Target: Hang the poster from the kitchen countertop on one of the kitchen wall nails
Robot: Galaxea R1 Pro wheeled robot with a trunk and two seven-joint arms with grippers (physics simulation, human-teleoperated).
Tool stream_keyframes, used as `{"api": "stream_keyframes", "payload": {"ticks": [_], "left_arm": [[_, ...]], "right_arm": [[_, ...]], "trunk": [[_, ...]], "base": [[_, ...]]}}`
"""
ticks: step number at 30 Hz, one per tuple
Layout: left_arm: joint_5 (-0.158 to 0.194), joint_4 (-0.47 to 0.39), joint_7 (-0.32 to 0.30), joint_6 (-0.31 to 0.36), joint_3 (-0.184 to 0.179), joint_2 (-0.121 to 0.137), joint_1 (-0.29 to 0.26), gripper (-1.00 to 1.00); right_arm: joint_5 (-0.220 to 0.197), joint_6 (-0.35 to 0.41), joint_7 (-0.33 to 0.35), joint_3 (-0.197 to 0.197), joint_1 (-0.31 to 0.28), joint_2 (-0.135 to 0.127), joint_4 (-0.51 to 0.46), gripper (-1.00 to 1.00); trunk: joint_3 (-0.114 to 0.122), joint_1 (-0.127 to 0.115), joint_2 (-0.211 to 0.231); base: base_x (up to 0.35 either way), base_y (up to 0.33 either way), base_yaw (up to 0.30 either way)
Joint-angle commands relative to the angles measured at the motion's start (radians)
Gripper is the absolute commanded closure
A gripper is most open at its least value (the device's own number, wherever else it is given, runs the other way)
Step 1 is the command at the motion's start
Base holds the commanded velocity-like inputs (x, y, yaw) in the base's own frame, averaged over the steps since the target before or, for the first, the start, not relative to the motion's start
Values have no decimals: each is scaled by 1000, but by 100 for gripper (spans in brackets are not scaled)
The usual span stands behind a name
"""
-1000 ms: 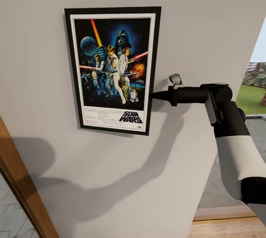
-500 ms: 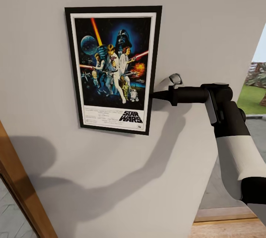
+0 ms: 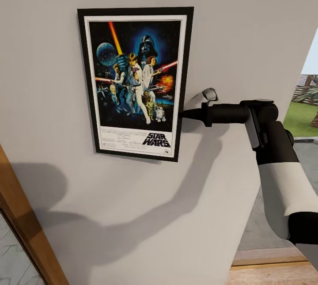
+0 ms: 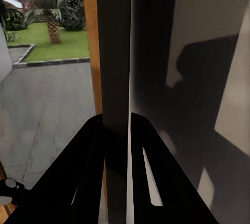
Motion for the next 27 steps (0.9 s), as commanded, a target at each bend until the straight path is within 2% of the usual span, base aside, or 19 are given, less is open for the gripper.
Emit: {"api": "stream_keyframes", "payload": {"ticks": [1,11,12,13,15,16,20,21,27], "left_arm": [[0,0,-6,-1,3,0,0,-100],[-1,2,-6,-1,5,9,0,-100],[-1,3,-6,-1,5,9,0,-100],[0,3,-6,-1,5,9,0,-100],[-1,4,-6,-1,6,10,0,-100],[0,4,-7,-2,6,10,0,-100],[0,5,-7,-2,6,10,0,-100],[0,5,-7,-2,6,10,0,-100],[0,6,-7,-1,6,10,0,-100]], "right_arm": [[-7,11,-1,2,0,-1,0,100],[-7,12,-1,2,0,-1,0,100],[-191,-62,103,143,0,-59,-46,100],[-240,-73,103,146,0,-153,-45,100],[-255,-73,100,168,0,-145,-36,100],[-6,12,-1,2,0,-1,0,100],[-7,12,-1,1,0,-1,-1,100],[-6,11,-1,1,0,-1,-1,-100],[-6,12,-2,1,0,-1,-3,-100]], "trunk": [[0,0,-1],[0,0,-1],[0,0,-1],[0,0,-1],[0,0,-1],[0,0,-1],[0,0,-1],[0,0,-1],[0,0,-1]], "base": [[0,0,0],[33,0,0],[189,0,0],[181,0,0],[110,0,0],[50,0,0],[27,0,0],[8,0,0],[3,0,0]]}}
